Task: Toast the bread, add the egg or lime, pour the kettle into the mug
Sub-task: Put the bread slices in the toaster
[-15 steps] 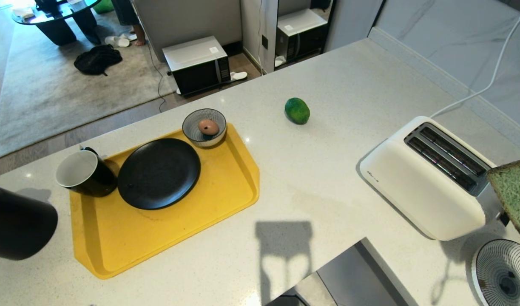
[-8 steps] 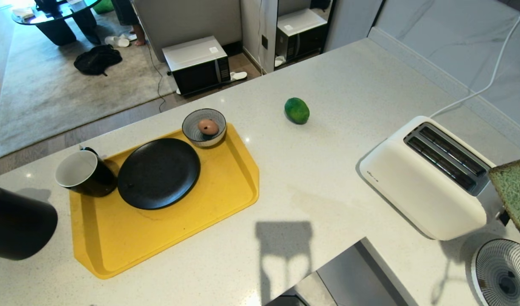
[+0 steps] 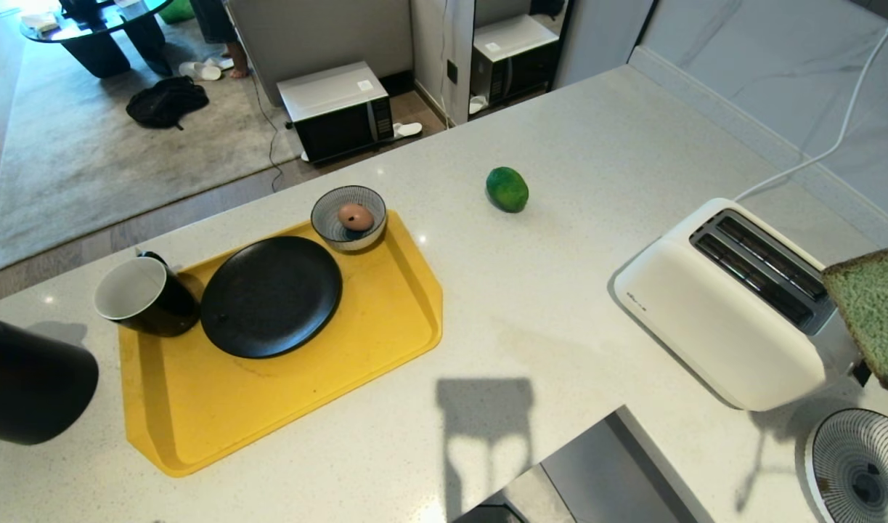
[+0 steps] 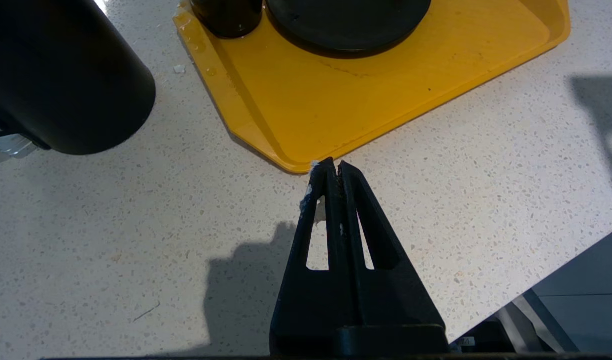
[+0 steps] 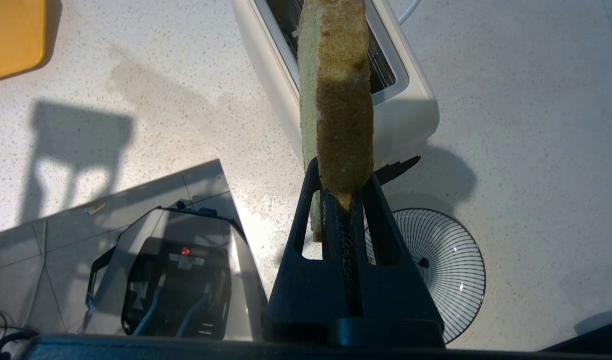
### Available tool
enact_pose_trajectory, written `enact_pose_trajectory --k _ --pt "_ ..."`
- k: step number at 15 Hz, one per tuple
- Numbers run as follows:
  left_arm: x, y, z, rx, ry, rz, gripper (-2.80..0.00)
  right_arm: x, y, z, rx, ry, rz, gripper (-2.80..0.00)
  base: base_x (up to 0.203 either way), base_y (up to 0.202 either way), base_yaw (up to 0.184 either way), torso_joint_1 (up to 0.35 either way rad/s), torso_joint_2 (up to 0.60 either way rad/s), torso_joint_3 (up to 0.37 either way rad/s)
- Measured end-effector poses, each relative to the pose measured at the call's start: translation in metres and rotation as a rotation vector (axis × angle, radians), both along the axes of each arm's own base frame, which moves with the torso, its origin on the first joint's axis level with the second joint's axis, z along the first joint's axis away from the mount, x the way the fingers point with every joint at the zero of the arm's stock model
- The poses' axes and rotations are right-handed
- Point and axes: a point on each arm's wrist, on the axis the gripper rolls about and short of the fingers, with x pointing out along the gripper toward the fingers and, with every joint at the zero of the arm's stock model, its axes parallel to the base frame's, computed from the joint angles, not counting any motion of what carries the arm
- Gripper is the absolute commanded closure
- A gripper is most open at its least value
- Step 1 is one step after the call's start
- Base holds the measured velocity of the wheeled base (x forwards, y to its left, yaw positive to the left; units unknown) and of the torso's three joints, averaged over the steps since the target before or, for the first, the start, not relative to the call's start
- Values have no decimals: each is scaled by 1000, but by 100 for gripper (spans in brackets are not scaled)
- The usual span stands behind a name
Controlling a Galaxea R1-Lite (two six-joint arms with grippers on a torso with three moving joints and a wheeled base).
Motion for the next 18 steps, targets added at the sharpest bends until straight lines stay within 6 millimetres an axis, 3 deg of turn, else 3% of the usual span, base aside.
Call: enact_pose_trajectory --k 13,18 --pt "0 0 0 0 0 0 0 6 -2 11 -9 -87 -8 0 0 0 0 2 2 -66" --pt "0 0 0 -1 -1 0 0 28 -10 18 -18 -111 1 0 0 0 0 0 0 0"
